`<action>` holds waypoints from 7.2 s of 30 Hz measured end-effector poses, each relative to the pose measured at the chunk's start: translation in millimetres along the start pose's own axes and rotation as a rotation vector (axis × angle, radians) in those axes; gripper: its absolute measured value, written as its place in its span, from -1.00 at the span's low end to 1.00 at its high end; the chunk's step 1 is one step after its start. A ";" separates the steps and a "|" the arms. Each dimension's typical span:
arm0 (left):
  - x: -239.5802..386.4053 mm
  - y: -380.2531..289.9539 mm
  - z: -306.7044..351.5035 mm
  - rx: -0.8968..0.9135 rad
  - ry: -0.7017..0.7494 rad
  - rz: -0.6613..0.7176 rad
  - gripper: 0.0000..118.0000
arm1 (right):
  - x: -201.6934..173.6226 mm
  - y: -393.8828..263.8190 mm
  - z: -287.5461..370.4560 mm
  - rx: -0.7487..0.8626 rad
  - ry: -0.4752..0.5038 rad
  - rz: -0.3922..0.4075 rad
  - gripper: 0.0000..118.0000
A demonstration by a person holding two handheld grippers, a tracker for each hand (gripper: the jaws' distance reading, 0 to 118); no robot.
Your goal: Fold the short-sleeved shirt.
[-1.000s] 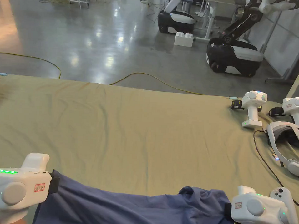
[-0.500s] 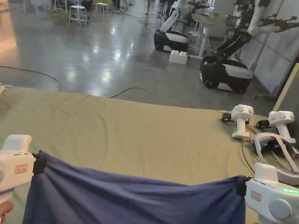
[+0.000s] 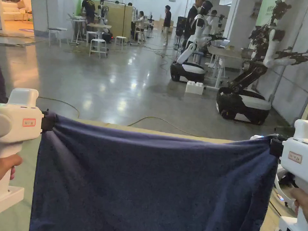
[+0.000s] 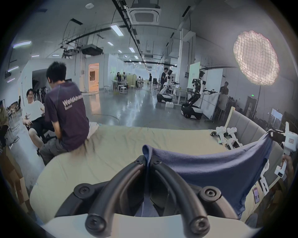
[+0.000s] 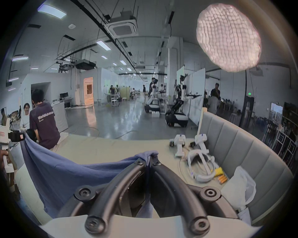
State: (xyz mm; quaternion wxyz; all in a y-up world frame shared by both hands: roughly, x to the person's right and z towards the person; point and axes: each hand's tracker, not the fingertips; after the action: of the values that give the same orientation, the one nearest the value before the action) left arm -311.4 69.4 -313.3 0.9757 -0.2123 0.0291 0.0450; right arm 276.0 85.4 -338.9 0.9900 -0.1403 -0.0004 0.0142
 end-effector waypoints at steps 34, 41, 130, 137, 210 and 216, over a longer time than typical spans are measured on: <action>-8.6 88.1 -58.3 0.084 0.071 -0.066 -0.91 | -27.8 96.5 -65.9 0.066 -0.049 0.076 -0.95; -13.8 -0.2 -62.8 -0.026 0.036 -0.015 -0.91 | -27.1 17.7 -52.3 -0.029 -0.041 0.110 -0.95; -35.9 -292.4 69.9 -0.513 0.024 0.083 -0.76 | -104.0 -233.3 108.6 0.094 -0.035 0.023 -1.00; -53.2 -344.4 48.5 -0.774 0.034 0.208 -0.02 | -97.0 -255.8 105.7 -0.002 -0.029 0.056 -1.00; -48.8 -261.2 -71.9 -0.603 0.003 0.212 -0.85 | -41.6 -262.4 -47.5 -0.680 0.018 0.029 -0.84; -47.1 -269.6 -101.3 -0.667 0.009 0.240 -0.84 | -42.3 -288.3 -81.1 -0.766 -0.009 -0.017 -0.75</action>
State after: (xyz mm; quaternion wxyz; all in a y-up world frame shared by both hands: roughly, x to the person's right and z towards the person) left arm -335.0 -220.6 -290.8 0.8402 -0.5146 0.0419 0.1655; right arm 242.1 -215.1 -336.6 0.8659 -0.5000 -0.0111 0.0053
